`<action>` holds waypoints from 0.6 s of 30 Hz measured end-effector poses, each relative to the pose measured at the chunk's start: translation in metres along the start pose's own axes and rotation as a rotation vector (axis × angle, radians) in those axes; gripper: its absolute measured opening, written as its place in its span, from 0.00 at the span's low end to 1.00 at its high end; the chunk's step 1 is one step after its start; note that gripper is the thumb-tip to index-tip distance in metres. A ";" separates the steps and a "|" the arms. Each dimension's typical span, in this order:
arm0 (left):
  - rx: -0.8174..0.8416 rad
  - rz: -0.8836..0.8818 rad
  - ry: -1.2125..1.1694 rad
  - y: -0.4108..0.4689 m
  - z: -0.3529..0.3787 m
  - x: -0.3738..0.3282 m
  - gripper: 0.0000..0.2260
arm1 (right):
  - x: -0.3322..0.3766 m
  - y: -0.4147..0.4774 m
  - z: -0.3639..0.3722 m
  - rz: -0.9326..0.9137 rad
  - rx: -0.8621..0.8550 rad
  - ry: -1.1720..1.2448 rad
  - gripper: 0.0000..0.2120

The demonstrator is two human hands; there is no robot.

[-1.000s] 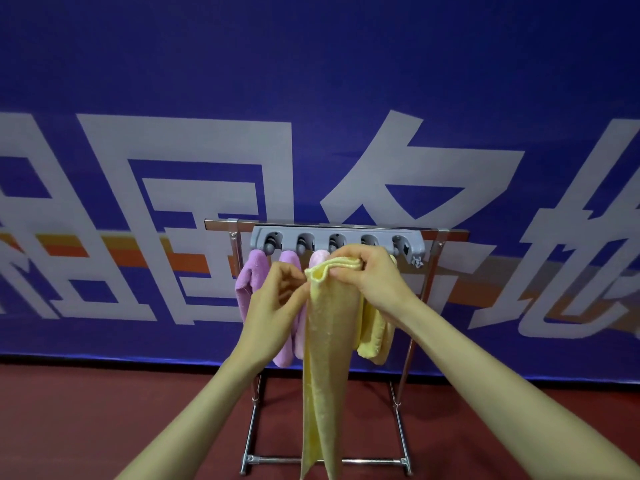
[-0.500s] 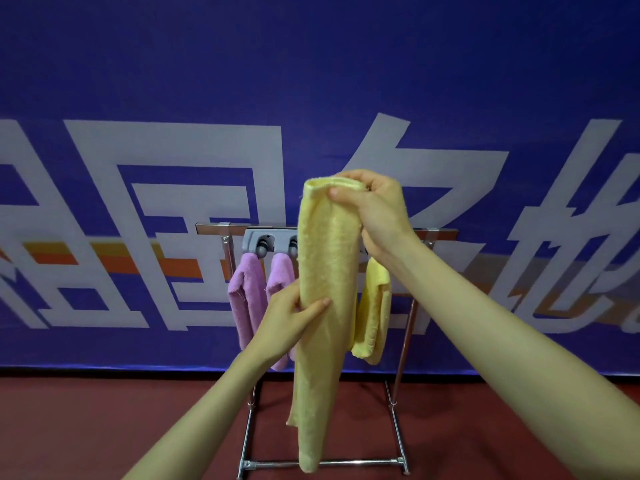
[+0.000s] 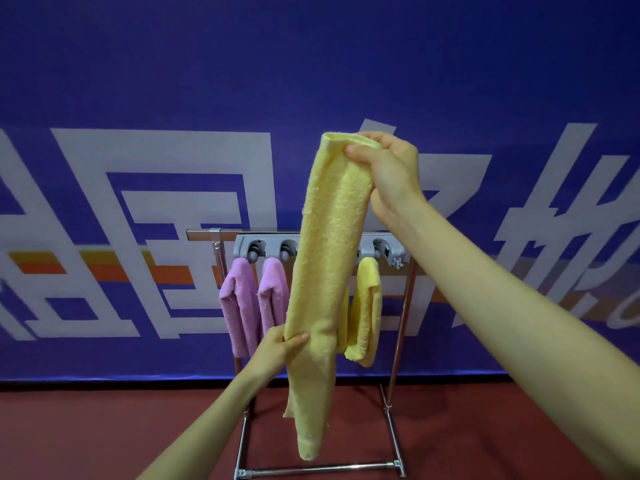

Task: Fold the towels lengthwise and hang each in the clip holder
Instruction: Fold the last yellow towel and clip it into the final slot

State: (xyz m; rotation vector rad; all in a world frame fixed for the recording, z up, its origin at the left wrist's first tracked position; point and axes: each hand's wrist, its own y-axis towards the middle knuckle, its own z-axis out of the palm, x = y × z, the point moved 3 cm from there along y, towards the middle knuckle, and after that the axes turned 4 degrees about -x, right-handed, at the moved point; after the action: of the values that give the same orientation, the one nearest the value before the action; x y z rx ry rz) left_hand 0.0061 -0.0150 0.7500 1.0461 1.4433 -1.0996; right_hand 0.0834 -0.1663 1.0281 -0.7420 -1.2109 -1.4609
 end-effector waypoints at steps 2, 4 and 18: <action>-0.029 0.040 -0.069 -0.004 0.002 0.002 0.15 | -0.001 0.002 -0.005 -0.006 -0.025 -0.001 0.07; -0.054 0.037 -0.074 -0.008 0.003 0.007 0.24 | -0.002 0.005 -0.009 -0.007 -0.054 -0.006 0.08; 0.351 -0.215 0.045 -0.028 -0.003 0.038 0.19 | -0.008 0.020 -0.041 -0.009 -0.240 0.023 0.09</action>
State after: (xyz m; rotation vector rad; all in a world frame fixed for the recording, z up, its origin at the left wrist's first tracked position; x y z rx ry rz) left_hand -0.0261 -0.0159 0.7154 1.1820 1.4554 -1.5336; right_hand 0.1104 -0.2008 1.0146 -0.8784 -1.0330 -1.6362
